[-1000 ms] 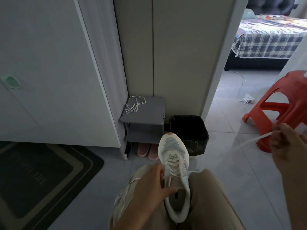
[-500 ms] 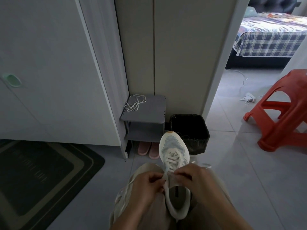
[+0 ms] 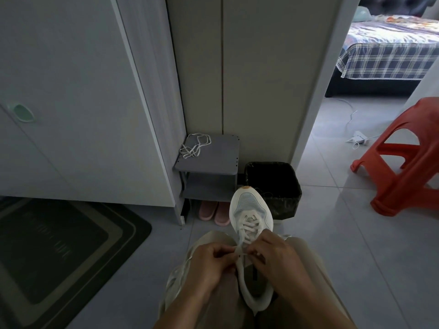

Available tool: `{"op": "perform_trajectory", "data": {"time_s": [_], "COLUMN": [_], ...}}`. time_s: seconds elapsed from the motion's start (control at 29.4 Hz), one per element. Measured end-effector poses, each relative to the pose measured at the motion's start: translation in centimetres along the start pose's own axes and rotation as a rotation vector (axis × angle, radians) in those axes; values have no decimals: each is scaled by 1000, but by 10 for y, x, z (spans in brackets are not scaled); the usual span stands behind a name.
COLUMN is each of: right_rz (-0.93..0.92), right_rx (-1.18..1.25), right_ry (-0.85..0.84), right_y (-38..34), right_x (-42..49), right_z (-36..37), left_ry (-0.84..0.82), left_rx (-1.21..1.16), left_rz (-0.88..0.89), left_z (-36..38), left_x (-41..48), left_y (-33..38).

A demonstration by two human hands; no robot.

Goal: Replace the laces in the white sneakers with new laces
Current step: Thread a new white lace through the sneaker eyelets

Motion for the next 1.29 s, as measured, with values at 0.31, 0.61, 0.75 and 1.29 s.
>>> {"op": "perform_trajectory", "data": {"time_s": [0.31, 0.61, 0.75, 1.29], "right_rz": [-129, -224, -236, -150], "right_rx": [-146, -251, -274, -262], "right_ry": [35, 26, 28, -127], "right_y": [-13, -19, -22, -3], "right_x": [2, 4, 3, 5], "right_z": [3, 13, 15, 3], "left_ry": [-18, 5, -13, -18], "left_rx": [12, 42, 55, 573], "left_rz": [18, 70, 91, 372], "left_z": [2, 1, 2, -22], "left_x": [1, 0, 0, 10], "left_y": [0, 2, 2, 9]}}
Point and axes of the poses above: each hand's wrist, its own x-axis towards the middle knuckle, its own z-axis out of the palm, y = z × x, the point moved 8 cm from there along x, towards the middle knuckle, and after that the axes turned 11 degrees about y, right-handed, at the moved point
